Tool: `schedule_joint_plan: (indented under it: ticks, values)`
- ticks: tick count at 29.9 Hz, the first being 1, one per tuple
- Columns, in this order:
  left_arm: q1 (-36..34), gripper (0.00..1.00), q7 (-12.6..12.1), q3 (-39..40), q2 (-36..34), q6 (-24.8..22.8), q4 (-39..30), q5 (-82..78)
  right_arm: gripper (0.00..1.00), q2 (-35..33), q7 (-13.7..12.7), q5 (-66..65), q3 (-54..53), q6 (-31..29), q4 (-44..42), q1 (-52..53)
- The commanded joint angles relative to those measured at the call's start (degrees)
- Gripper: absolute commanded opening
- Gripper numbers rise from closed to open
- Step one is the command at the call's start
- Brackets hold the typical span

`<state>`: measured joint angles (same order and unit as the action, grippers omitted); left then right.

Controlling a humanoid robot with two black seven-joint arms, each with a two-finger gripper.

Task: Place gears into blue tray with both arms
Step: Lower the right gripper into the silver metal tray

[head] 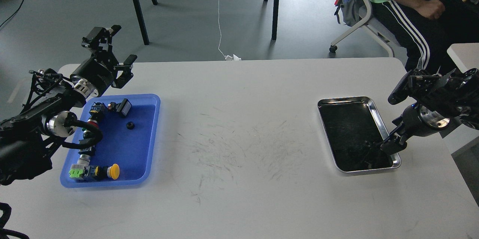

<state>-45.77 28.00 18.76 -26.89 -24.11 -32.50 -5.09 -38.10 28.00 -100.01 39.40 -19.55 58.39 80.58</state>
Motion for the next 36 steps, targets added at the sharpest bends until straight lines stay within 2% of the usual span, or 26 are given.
schedule_joint_plan:
  ticks: [1, 7, 10, 21, 26, 36]
  values:
    - [0.0, 0.99, 0.0, 0.0, -0.2, -0.1, 0.0, 0.0, 0.95, 2.1, 0.0, 0.2, -0.1, 0.4, -0.6, -0.2]
    - [0.0, 0.99, 0.0, 0.0, -0.2, -0.1, 0.0, 0.0, 0.94, 3.5, 0.0, 0.2, -0.4, 0.3, -0.3, -0.9]
    - [0.1, 0.99, 0.0, 0.1, -0.3, -0.1, 0.0, 0.0, 0.89, 3.6, 0.0, 0.2, -0.4, 0.4, -0.4, -1.8]
    - [0.4, 0.99, 0.0, 0.1, -0.6, -0.3, 0.0, 0.0, 0.85, 4.5, 0.0, 0.1, -0.5, 0.8, -1.2, -2.9]
    - [0.4, 0.99, 0.0, 0.1, -0.7, -0.3, 0.0, 0.0, 0.78, 5.0, 0.0, 0.1, -0.4, 1.4, -2.0, -3.1]
    - [0.5, 0.99, 0.0, 0.1, -0.9, -0.4, 0.0, 0.0, 0.73, 5.8, 0.0, 0.1, -0.5, 2.4, -2.4, -4.5]
